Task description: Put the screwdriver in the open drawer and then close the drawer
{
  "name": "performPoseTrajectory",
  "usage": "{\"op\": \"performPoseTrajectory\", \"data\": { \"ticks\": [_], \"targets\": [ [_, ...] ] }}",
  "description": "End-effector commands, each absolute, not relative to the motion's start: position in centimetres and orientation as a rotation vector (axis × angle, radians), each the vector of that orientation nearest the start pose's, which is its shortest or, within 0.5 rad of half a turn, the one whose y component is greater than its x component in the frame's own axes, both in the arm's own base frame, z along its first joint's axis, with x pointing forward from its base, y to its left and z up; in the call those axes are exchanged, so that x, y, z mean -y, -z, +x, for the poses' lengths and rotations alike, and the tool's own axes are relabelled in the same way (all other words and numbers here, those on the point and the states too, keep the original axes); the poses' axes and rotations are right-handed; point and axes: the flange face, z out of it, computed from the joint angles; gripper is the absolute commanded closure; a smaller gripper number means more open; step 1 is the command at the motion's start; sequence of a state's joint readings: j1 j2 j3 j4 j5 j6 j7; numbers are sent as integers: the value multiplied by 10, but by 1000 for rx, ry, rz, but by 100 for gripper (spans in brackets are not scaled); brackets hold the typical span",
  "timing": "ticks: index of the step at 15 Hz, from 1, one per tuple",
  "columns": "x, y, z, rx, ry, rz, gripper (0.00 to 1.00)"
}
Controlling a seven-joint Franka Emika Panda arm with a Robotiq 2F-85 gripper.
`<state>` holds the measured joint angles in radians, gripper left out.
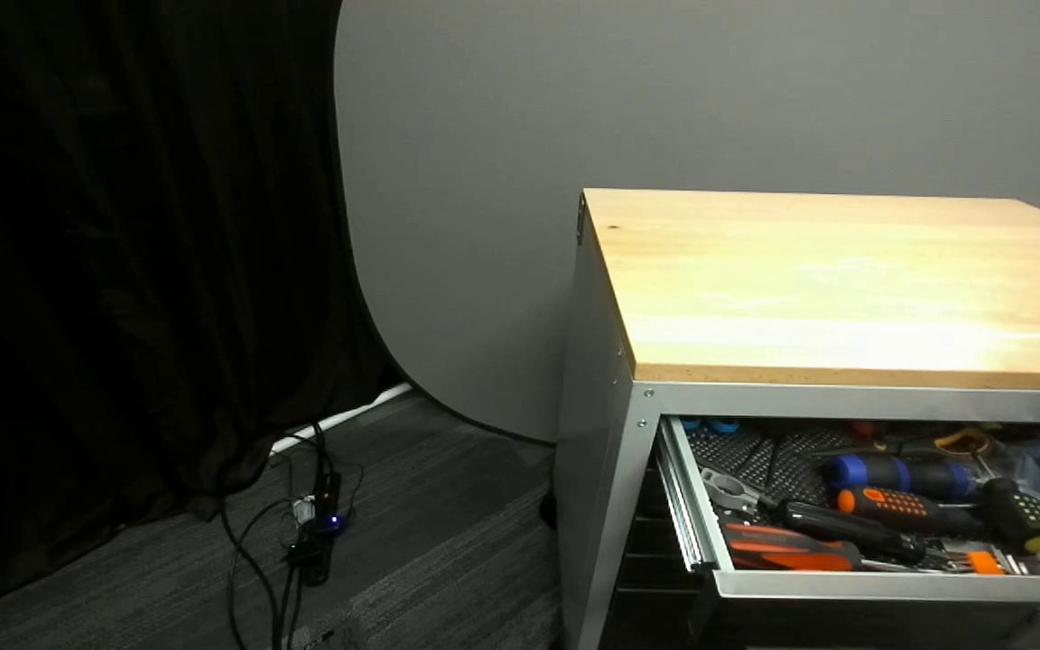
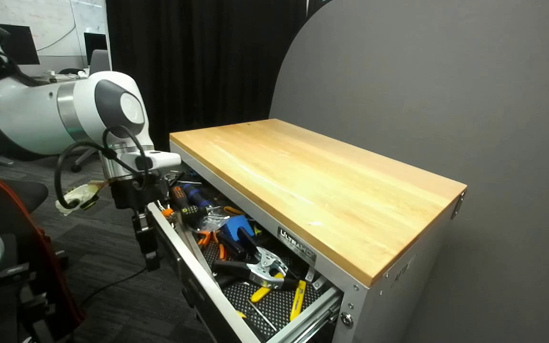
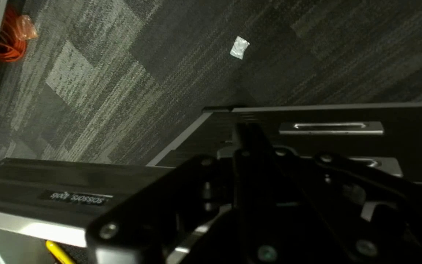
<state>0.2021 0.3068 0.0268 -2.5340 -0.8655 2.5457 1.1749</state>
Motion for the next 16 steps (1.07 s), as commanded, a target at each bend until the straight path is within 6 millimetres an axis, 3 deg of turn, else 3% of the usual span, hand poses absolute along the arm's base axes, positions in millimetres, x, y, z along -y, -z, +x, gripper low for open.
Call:
{"op": "performPoseTrajectory", "data": {
  "ticks": [1, 8, 16],
  "targets": [
    [-122, -145, 418, -408, 330, -3488, 97],
    [-135, -162, 456, -597, 727, -3267, 96],
    [-150, -145, 486, -600, 869, -3114, 96]
  ]
}}
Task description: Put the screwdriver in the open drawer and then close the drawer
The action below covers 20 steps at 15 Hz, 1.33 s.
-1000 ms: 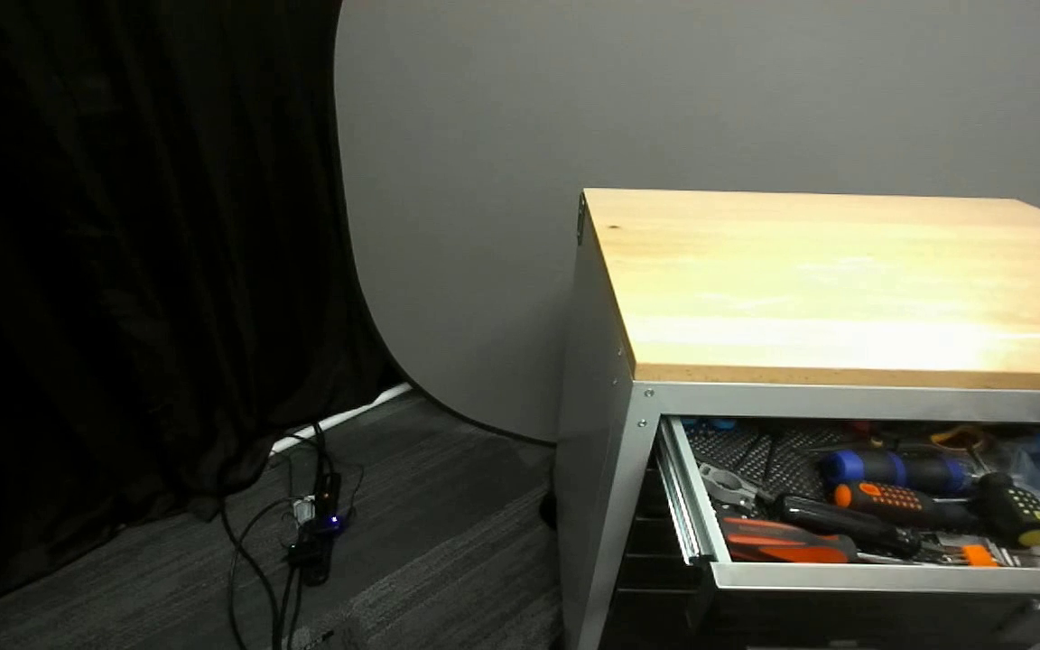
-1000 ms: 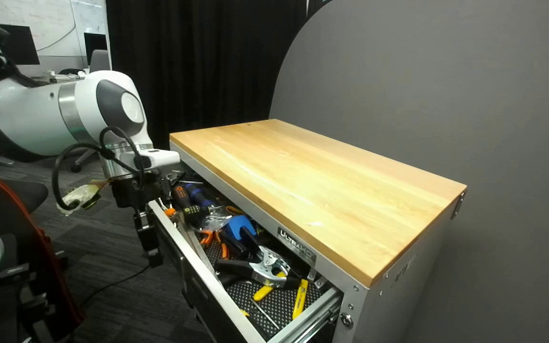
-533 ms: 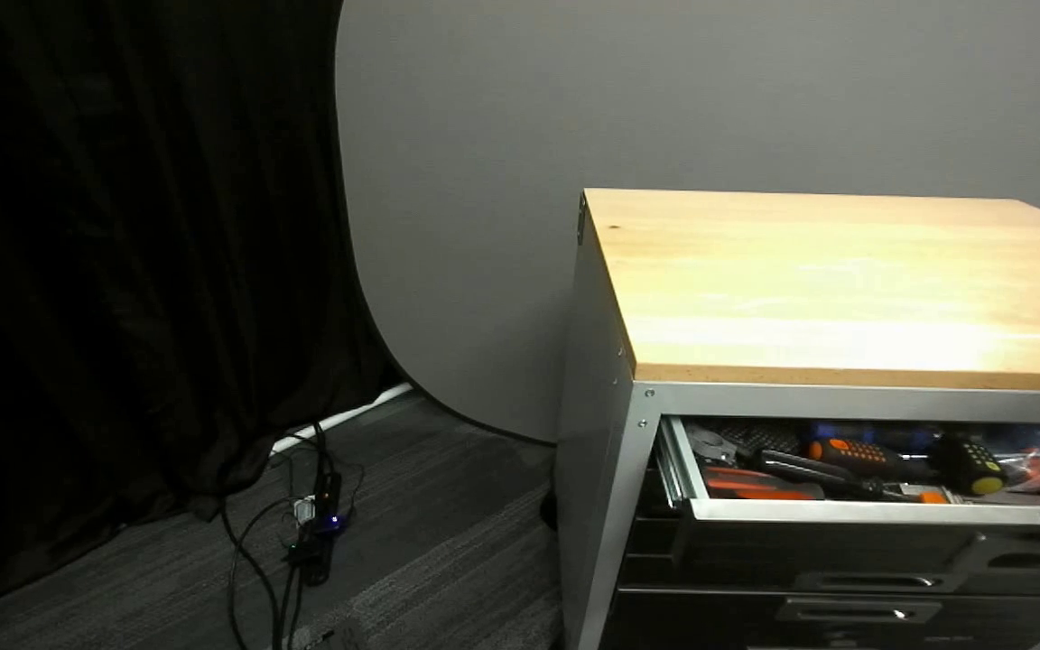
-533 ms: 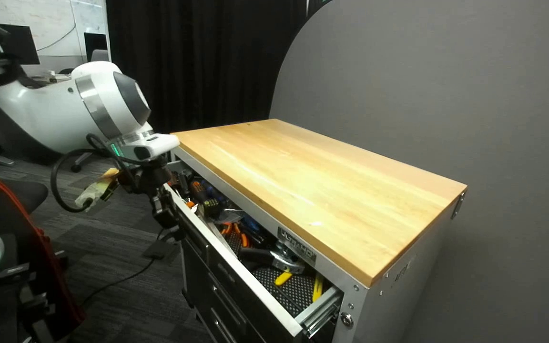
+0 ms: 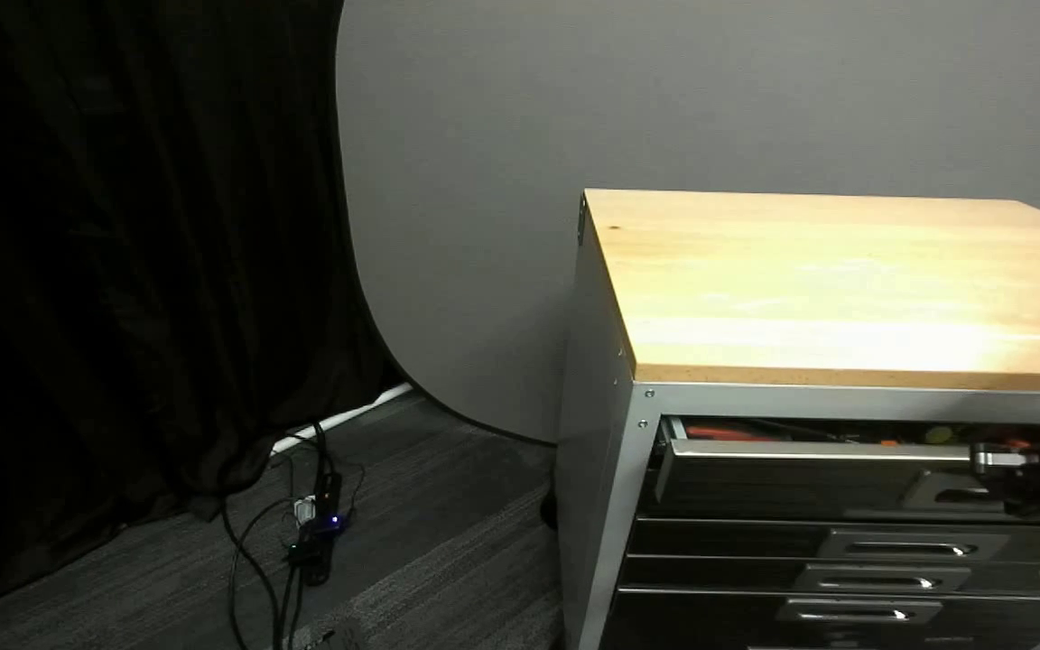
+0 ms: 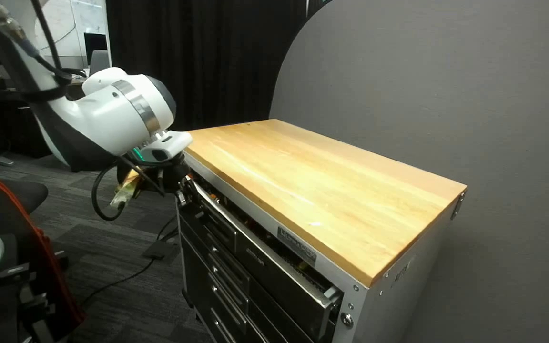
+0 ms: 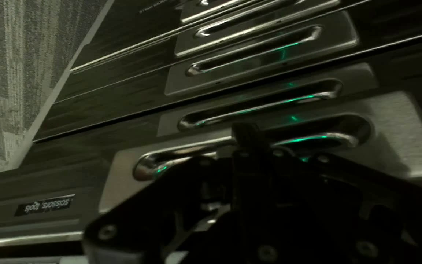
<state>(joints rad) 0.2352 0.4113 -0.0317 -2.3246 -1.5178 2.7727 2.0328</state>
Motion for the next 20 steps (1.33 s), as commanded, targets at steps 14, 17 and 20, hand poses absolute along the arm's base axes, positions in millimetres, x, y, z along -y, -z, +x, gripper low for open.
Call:
{"op": "performPoseTrajectory", "data": {
  "ticks": [14, 17, 20],
  "targets": [
    [-136, -161, 471, -489, 977, -3058, 64],
    [-121, -171, 432, -318, 802, -3154, 40],
    [-108, -168, 389, -166, 633, -3231, 16]
  ]
}}
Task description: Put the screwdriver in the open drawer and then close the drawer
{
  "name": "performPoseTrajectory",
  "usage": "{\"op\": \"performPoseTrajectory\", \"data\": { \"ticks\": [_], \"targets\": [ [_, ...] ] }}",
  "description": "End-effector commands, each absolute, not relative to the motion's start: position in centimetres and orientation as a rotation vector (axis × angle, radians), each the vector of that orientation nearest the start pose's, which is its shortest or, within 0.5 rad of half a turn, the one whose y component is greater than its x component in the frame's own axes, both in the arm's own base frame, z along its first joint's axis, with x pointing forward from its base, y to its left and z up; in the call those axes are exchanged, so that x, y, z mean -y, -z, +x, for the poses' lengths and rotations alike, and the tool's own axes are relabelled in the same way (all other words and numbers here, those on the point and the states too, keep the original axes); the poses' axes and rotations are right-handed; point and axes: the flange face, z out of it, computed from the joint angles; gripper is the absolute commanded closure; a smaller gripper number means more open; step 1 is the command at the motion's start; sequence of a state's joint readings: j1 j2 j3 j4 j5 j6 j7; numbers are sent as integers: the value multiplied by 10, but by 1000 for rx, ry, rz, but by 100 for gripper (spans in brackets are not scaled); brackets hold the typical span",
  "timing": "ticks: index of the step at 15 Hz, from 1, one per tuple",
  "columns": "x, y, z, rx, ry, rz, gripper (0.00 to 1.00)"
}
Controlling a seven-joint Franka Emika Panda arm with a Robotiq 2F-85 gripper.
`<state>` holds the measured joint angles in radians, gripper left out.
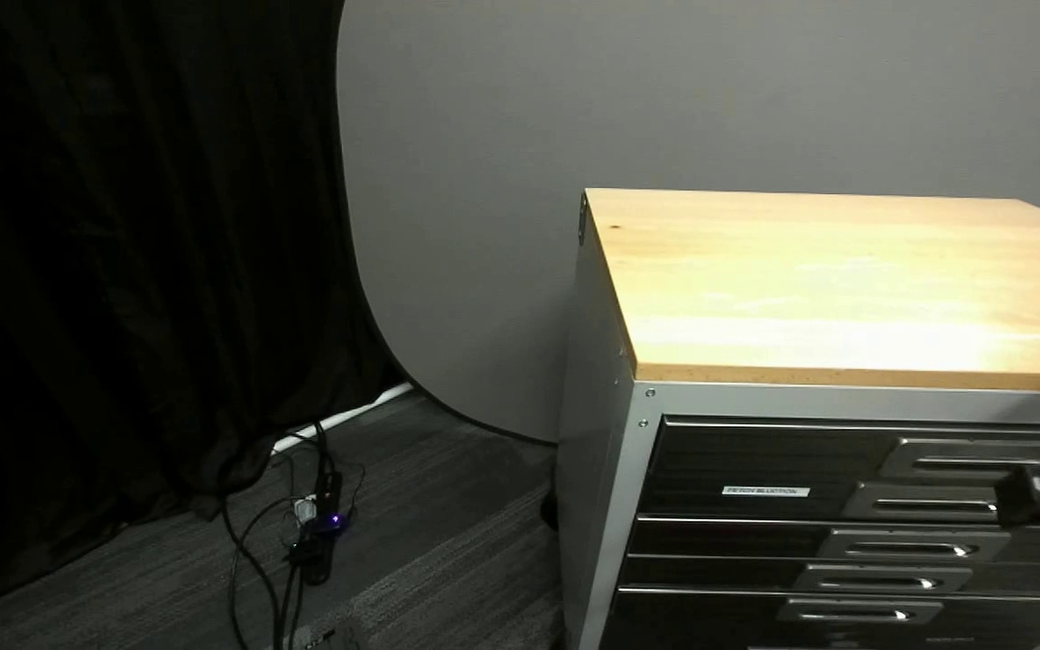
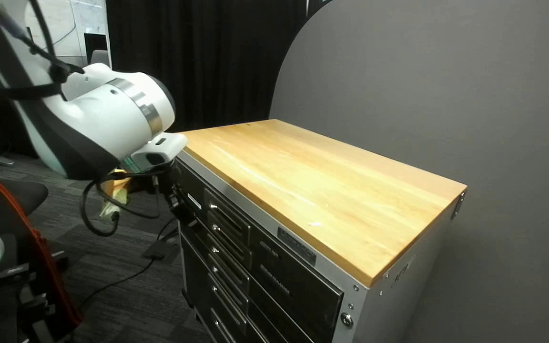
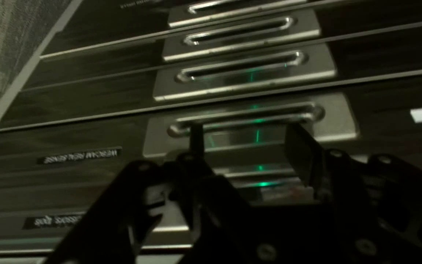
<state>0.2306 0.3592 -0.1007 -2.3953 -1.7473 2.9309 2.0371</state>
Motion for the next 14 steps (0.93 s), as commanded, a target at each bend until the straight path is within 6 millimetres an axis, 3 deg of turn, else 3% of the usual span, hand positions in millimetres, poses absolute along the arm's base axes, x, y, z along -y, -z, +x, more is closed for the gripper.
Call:
{"op": "performPoseTrajectory", "data": {
  "ticks": [1, 3, 6, 8, 9, 14],
  "targets": [
    [-106, -166, 377, -103, 575, -3241, 9],
    [-105, -159, 354, 22, 473, -3290, 0],
    [-112, -155, 333, 150, 346, -3332, 0],
    [-118, -162, 333, 168, 297, -3366, 0],
    [-118, -145, 341, 122, 308, -3343, 0],
    [-120, -153, 337, 159, 288, -3363, 0]
  ]
}}
